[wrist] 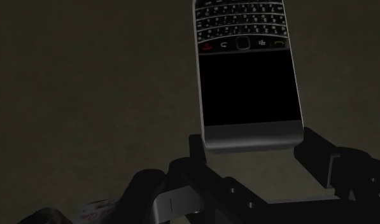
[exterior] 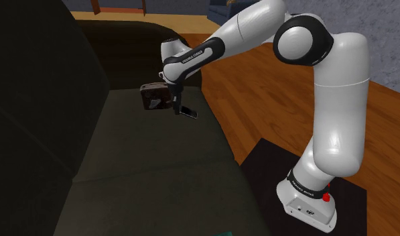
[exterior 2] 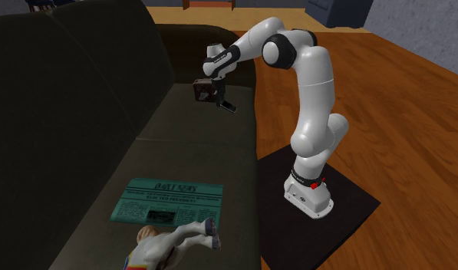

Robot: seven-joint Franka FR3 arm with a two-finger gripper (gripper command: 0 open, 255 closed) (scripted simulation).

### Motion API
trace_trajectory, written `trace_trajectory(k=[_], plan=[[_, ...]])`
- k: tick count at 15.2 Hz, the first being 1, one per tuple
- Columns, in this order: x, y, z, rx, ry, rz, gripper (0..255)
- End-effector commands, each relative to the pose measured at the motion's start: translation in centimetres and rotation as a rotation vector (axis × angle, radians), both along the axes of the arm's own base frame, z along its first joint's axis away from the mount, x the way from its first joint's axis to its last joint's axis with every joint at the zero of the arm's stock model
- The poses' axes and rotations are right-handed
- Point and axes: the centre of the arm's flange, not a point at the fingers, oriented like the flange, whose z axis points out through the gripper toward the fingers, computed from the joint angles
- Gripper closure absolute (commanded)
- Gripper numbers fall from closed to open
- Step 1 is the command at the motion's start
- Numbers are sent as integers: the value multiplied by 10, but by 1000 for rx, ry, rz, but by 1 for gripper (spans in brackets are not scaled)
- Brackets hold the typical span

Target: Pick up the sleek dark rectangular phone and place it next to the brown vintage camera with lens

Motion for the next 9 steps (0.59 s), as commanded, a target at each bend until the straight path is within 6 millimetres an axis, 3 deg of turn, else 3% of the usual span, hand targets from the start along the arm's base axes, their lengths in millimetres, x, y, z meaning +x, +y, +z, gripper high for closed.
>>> trace_trajectory(k=[1,2,3,8,9], plan=[[0,0,-1,-1,2,-1,255],[0,0,-1,-1,2,-1,255],[0,0,-1,-1,2,-1,0],[0,0,-1,-1,2,-1,0],[0,0,12,-1,2,-1,0]])
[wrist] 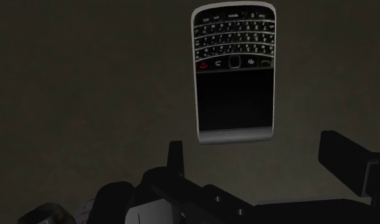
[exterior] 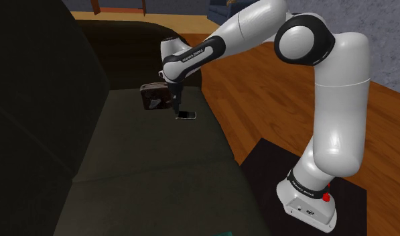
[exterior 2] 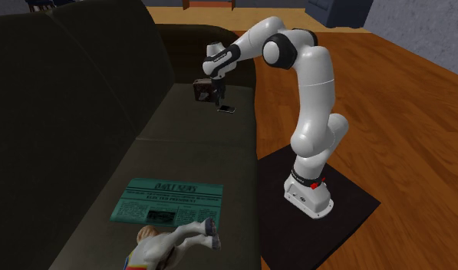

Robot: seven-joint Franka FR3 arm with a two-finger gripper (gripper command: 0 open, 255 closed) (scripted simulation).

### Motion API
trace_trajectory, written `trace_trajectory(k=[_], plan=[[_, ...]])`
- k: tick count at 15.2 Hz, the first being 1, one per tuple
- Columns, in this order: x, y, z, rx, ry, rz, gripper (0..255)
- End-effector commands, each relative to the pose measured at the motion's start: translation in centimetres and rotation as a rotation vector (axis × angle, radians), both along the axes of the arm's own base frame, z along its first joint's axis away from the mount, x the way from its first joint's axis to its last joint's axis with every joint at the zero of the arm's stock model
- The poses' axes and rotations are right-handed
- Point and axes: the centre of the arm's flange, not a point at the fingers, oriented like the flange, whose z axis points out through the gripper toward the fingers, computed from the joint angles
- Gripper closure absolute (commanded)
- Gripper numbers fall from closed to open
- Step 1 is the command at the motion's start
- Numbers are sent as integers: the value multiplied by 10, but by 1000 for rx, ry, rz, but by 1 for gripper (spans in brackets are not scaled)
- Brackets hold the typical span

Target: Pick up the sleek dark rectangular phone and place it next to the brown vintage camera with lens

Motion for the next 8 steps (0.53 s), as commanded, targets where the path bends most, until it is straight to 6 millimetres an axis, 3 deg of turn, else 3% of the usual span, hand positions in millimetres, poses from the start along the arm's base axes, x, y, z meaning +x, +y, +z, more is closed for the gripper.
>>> trace_trajectory(k=[1,3,8], plan=[[2,-1,20,0,0,0,0],[3,1,43,0,0,0,0],[3,1,43,0,0,0,0]])
